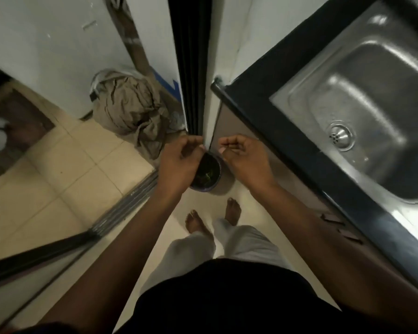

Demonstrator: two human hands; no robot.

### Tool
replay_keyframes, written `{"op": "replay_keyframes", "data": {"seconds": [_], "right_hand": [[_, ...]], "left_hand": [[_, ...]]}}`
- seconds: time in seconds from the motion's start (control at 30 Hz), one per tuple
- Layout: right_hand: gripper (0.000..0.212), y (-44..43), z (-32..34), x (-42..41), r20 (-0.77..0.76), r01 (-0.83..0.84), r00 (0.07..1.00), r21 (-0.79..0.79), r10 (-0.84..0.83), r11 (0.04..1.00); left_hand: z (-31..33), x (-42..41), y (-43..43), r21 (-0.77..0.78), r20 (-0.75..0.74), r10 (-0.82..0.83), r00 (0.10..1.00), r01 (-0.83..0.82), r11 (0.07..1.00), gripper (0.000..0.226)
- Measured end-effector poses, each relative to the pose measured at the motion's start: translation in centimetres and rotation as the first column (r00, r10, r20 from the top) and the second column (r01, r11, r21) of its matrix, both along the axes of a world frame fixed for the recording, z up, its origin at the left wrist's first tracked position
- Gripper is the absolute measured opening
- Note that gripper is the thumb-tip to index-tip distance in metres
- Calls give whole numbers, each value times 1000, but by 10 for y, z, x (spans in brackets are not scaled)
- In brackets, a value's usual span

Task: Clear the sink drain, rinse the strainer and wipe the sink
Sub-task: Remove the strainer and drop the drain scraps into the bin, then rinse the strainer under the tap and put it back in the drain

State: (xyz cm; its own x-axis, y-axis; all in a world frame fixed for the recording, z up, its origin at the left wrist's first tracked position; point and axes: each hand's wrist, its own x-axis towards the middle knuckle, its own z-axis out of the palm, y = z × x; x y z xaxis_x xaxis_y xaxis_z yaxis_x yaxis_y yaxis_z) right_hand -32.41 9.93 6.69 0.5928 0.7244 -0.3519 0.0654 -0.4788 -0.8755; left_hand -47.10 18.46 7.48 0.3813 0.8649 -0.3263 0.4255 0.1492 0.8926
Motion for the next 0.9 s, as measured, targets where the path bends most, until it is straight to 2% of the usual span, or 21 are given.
{"op": "replay_keyframes", "data": {"seconds": [0.1,0.37,0.5,0.9], "right_hand": [[18,-15,38,5,10,50,999,66,-51,997],[18,-64,103,34,-63,250,968,221,-242,943],[17,-93,119,58,-116,342,939,244,-322,908],[17,-181,127,154,-102,484,874,276,-475,830]], "left_hand": [[32,11,-4,61,24,-76,997,75,995,19],[90,57,-23,104,151,-247,957,233,967,17],[111,89,-36,113,179,-345,921,329,937,19],[131,218,-103,127,146,-524,839,509,851,20]]}}
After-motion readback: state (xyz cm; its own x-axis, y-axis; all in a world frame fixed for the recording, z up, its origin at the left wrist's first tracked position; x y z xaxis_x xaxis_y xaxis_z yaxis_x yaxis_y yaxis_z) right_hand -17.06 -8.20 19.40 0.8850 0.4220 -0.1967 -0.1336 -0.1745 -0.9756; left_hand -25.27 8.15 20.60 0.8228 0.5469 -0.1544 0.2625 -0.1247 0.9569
